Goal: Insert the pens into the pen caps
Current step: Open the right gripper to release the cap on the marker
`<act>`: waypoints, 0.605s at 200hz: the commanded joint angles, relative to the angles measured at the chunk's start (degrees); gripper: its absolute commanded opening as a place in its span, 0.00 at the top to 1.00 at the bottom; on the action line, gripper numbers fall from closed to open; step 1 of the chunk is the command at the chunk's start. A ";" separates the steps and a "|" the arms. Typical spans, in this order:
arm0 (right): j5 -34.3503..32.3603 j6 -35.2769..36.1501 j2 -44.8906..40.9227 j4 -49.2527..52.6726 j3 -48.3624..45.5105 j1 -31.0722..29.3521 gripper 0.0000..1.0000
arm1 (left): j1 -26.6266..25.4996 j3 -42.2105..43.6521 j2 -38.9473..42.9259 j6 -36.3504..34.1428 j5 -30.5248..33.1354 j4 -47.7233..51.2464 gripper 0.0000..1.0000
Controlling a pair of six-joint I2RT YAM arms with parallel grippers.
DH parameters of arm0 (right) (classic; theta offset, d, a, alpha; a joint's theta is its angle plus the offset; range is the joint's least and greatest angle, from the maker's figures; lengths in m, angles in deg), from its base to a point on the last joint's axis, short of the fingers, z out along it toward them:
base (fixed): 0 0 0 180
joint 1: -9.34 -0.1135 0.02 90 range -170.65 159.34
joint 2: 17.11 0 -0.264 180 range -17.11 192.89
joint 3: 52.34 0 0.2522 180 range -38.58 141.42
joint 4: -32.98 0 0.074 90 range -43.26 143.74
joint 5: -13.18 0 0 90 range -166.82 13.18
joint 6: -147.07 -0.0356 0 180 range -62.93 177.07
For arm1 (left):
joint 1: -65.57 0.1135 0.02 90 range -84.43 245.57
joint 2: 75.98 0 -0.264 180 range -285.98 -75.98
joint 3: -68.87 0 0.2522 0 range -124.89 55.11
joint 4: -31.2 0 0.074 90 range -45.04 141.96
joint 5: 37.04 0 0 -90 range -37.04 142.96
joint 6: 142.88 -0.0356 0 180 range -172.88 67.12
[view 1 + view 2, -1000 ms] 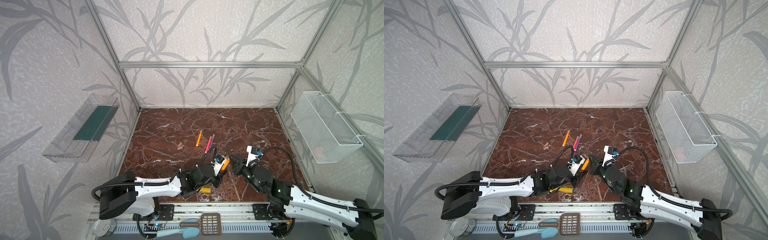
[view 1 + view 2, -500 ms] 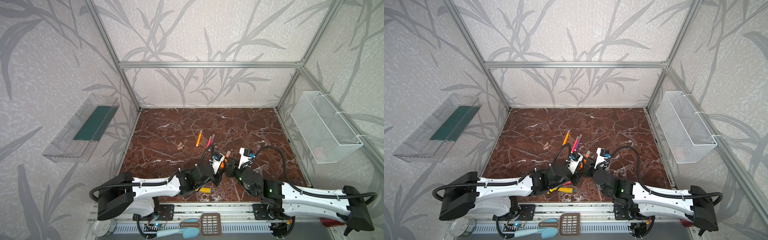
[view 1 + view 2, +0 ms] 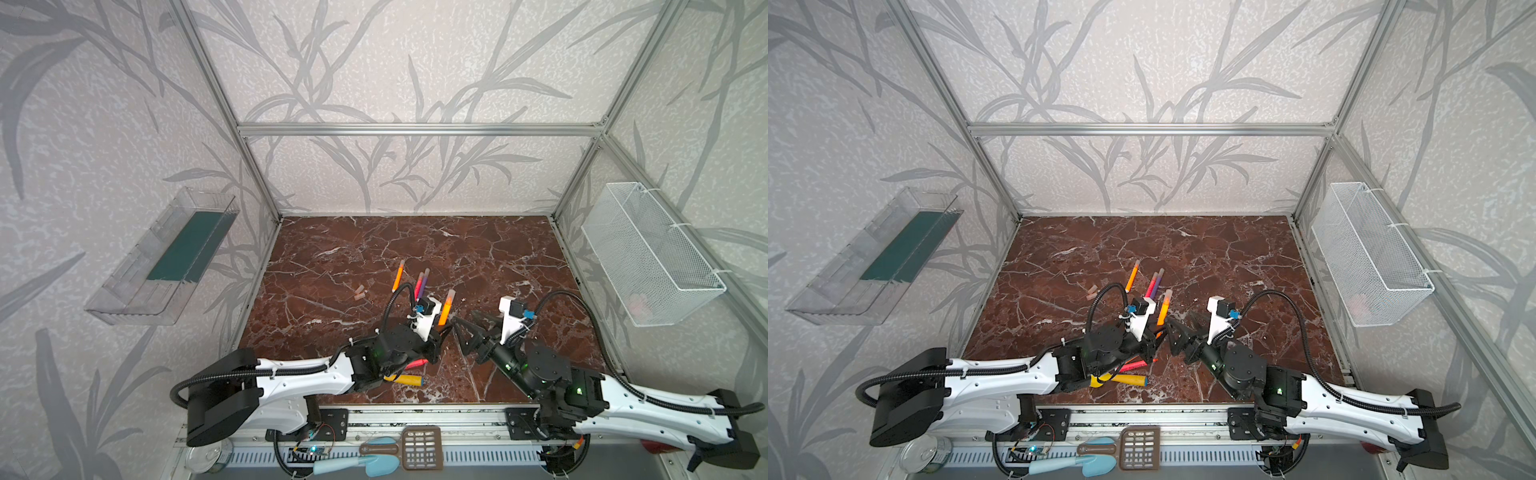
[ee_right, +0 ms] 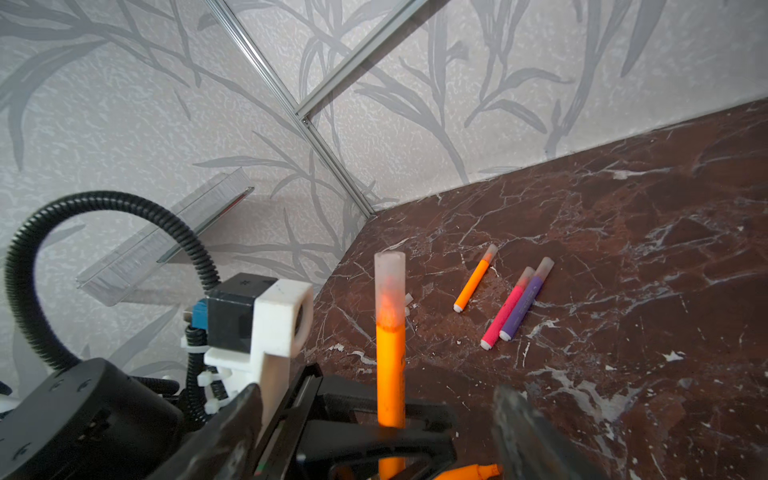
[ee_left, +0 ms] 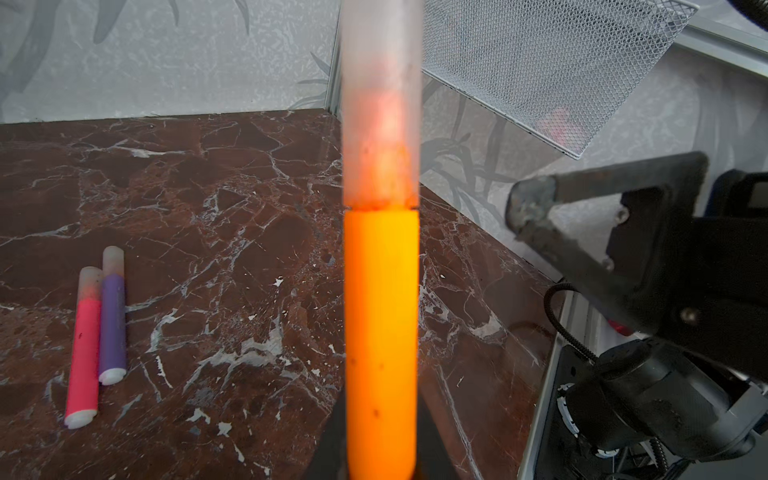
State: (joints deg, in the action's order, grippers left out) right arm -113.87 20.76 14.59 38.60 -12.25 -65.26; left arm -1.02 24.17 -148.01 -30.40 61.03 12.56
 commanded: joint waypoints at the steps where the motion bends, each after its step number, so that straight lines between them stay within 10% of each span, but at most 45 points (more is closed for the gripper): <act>1: -0.99 6.39 -1.33 0.45 2.85 0.85 0.20 | -0.03 0.41 0.57 -0.76 -1.17 -2.85 1.00; 65: 22.48 1.16 11.00 2.12 10.17 20.11 0.39 | -0.18 0.52 -0.98 -1.65 -4.99 -4.99 1.00; 121: 26.93 0.72 17.13 0.91 12.25 21.35 0.50 | -0.14 0.10 -1.44 -1.98 -4.95 -4.62 1.00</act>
State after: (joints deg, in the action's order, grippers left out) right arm -90.86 22.02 31.05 40.04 -2.72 -44.15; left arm -1.06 24.32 -148.95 -31.49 56.29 9.52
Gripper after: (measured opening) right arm 0.520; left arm 0.162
